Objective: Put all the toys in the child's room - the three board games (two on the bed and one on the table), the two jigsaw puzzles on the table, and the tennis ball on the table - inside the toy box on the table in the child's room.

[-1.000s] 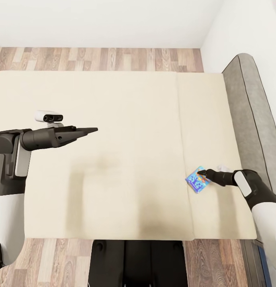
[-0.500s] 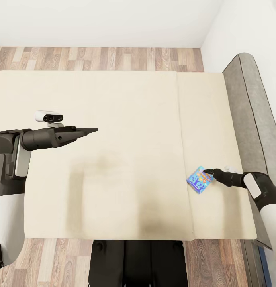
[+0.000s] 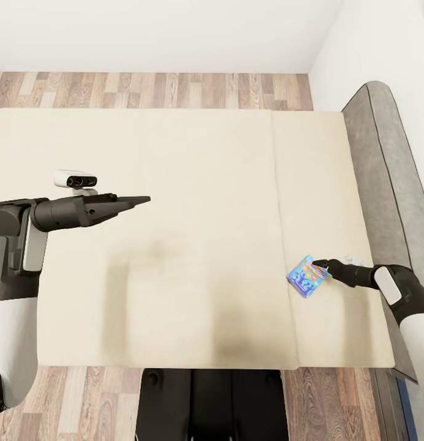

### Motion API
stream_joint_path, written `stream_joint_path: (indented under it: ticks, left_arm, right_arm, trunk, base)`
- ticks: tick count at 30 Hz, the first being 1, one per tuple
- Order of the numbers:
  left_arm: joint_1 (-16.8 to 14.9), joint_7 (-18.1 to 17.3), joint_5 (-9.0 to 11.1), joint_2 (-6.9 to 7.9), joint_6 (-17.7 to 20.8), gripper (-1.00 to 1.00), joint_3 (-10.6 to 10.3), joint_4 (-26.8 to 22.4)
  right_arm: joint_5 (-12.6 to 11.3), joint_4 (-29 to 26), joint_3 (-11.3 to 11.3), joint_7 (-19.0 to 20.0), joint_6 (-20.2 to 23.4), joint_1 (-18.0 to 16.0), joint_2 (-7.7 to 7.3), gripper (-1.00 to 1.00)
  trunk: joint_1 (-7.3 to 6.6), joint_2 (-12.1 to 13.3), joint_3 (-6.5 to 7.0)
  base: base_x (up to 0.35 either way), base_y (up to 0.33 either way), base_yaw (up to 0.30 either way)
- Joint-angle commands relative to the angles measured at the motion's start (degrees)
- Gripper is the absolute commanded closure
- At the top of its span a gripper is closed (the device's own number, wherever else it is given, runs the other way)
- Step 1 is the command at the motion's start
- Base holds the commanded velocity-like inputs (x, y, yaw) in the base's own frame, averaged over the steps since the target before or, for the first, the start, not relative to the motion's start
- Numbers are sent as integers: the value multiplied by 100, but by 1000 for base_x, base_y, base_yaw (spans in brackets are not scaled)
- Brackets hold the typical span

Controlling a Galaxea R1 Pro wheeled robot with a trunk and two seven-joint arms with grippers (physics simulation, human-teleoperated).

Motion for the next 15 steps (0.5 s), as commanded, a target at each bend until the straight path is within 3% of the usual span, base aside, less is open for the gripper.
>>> stream_joint_path:
  ticks: [1, 15]
  left_arm:
    - [-2, -19, 1, 2, 61, -100, -1, 0]
    - [-2, -19, 1, 2, 61, -100, 3, 0]
  right_arm:
    - [18, -2, -22, 27, 32, -2, 2, -100]
    - [16, 13, -14, 34, 61, -1, 1, -100]
  trunk:
    - [3, -9, -6]
    - [3, -9, -6]
  base:
    - [0, 0, 0]
    - [0, 0, 0]
